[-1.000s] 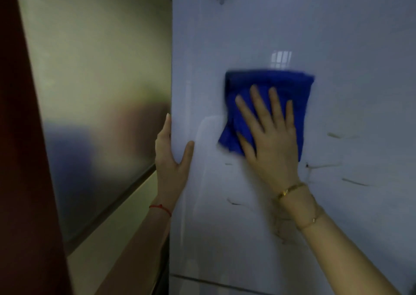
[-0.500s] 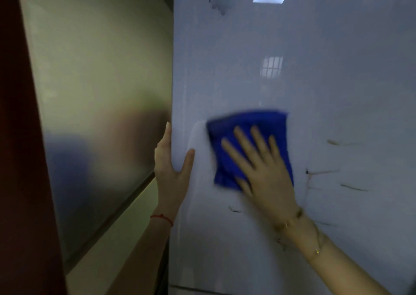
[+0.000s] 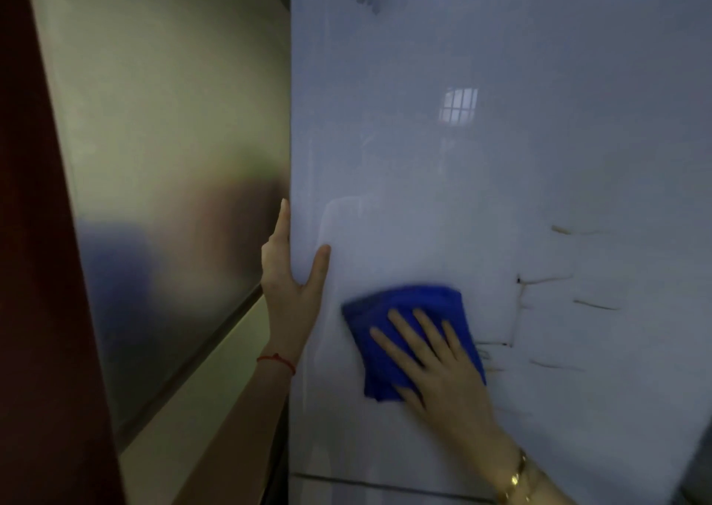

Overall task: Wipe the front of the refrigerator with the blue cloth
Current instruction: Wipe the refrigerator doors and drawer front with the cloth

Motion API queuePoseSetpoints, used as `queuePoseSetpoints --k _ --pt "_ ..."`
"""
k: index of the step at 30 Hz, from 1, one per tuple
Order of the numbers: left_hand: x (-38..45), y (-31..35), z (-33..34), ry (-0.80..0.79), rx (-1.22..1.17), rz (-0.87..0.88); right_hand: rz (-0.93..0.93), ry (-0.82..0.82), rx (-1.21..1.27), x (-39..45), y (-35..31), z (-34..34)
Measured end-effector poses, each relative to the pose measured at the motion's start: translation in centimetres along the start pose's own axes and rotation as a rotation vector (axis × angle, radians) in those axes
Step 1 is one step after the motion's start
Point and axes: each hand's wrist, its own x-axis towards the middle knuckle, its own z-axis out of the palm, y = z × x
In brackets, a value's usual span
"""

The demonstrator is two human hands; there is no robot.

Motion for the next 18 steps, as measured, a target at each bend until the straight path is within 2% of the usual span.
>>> queuePoseSetpoints --k 1,3,6,8,9,12,15,18 --pt "0.0 0.0 0.0 0.008 0.003 0.001 -0.019 -0.025 -0.013 -1.1 0.2 0.2" --pt "0.0 0.0 0.0 0.004 0.01 -0.005 0.001 0.036 -0.002 0.7 1.9 -0.7" --pt "-0.1 -0.1 0.1 0.008 0.019 -0.006 0.232 0.241 0.117 8.3 5.4 -4.2" --pt "0.0 -0.3 0.1 0.003 0.02 -0.01 0.355 0.297 0.166 11.3 5.6 -5.5" --pt "0.0 -0.3 0.1 0.005 0.02 -0.011 0.348 0.293 0.166 11.2 4.7 -5.4" --pt "0.0 -0.3 0.0 0.018 0.045 0.011 0.18 0.182 0.109 6.3 1.7 -2.4" --pt "0.0 -0.2 -0.1 0.02 0.053 0.028 0.09 0.117 0.054 3.5 3.2 -1.8" --pt "0.0 -0.2 0.0 0.017 0.055 0.005 0.171 0.231 0.098 8.3 6.2 -4.7"
